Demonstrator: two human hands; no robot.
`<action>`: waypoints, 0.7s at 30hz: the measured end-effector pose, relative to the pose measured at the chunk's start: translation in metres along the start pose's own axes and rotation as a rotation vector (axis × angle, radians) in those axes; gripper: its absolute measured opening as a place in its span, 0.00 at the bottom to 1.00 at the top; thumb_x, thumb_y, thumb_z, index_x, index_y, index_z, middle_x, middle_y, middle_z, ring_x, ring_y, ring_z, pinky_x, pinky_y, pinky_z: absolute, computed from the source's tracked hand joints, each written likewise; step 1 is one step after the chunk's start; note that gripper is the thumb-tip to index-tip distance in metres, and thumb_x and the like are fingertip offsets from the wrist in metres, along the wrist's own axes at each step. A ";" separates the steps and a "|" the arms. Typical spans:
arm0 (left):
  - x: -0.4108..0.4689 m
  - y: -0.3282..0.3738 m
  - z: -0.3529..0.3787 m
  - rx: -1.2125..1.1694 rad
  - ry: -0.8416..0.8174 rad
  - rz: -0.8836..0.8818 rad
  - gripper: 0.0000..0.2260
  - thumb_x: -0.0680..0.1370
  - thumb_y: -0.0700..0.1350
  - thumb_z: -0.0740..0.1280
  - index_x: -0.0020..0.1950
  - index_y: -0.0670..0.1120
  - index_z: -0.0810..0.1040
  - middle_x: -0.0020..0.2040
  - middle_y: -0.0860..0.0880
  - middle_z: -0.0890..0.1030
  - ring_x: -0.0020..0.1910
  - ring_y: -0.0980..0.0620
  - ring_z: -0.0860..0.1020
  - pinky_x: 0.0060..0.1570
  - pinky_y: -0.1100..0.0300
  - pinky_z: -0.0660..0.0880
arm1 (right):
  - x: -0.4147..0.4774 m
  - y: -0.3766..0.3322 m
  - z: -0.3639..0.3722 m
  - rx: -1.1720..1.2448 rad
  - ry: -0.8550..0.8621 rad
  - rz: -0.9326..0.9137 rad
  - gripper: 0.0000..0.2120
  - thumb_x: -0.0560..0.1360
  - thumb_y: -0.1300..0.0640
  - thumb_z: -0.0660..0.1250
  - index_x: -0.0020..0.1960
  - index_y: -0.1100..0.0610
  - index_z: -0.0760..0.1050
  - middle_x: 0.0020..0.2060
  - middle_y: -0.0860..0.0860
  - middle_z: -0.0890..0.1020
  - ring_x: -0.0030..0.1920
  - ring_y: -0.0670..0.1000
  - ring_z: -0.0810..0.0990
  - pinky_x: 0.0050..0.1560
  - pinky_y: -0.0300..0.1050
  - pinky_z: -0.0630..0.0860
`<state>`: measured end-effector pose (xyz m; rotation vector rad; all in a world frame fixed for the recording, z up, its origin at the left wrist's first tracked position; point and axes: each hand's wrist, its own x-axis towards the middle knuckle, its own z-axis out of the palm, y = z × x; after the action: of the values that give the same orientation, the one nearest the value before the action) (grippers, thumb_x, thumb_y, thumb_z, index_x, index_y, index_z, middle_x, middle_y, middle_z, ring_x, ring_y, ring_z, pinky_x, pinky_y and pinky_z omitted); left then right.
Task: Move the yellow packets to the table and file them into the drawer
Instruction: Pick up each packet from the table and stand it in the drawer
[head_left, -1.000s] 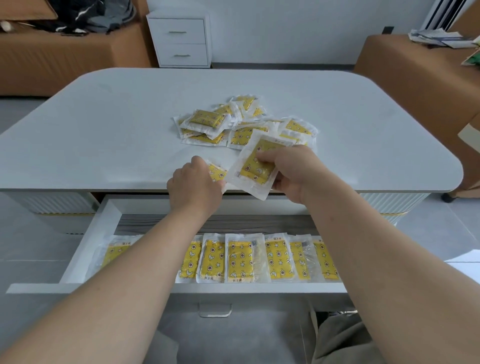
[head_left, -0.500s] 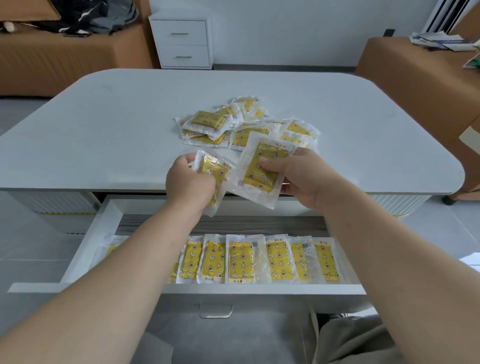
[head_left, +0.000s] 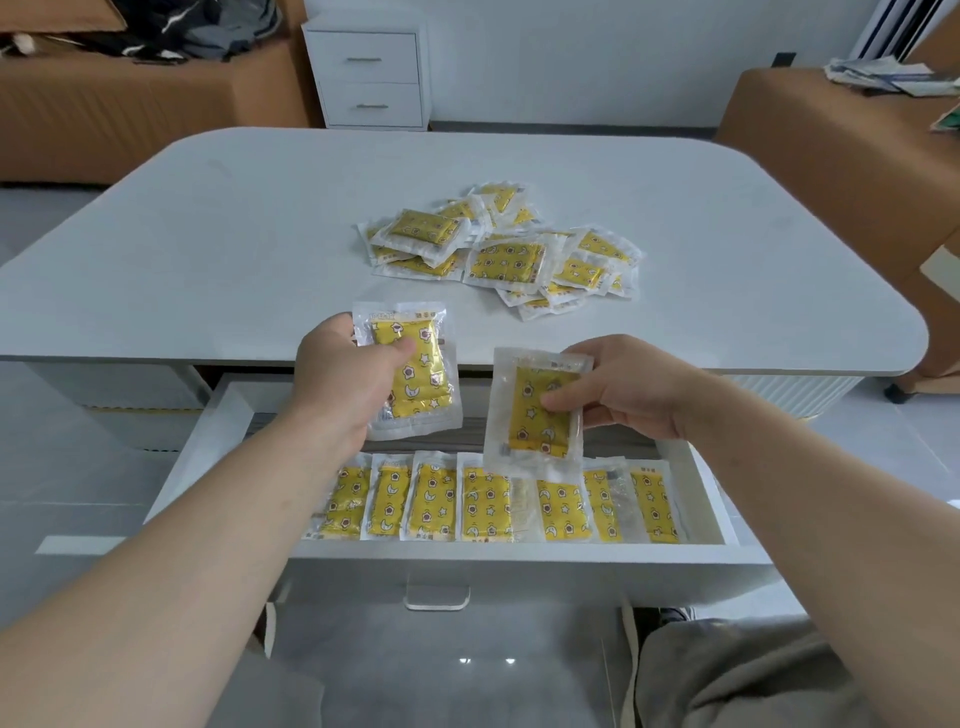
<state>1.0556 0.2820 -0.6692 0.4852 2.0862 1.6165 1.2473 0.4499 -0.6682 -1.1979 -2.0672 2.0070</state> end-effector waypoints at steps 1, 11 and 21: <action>-0.001 0.000 -0.001 -0.021 -0.011 -0.004 0.06 0.76 0.41 0.75 0.50 0.48 0.81 0.47 0.49 0.86 0.47 0.48 0.85 0.49 0.46 0.83 | 0.001 0.002 0.000 -0.038 0.008 0.006 0.17 0.71 0.70 0.75 0.59 0.65 0.79 0.50 0.59 0.87 0.51 0.58 0.87 0.57 0.56 0.83; -0.006 -0.003 -0.005 -0.042 -0.057 -0.018 0.06 0.76 0.40 0.75 0.49 0.48 0.82 0.45 0.51 0.86 0.42 0.52 0.86 0.37 0.58 0.81 | 0.013 0.033 0.013 -0.457 0.081 0.206 0.21 0.72 0.67 0.77 0.63 0.62 0.75 0.46 0.60 0.85 0.35 0.54 0.84 0.35 0.44 0.82; -0.004 -0.003 -0.002 -0.040 -0.087 -0.021 0.05 0.76 0.41 0.75 0.50 0.48 0.83 0.45 0.51 0.86 0.45 0.51 0.86 0.44 0.53 0.83 | 0.035 0.061 0.037 -0.640 0.095 0.252 0.32 0.74 0.63 0.76 0.73 0.61 0.67 0.48 0.56 0.82 0.41 0.52 0.84 0.41 0.44 0.85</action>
<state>1.0578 0.2774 -0.6708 0.5088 1.9854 1.5939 1.2340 0.4290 -0.7437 -1.6680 -2.7228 1.3341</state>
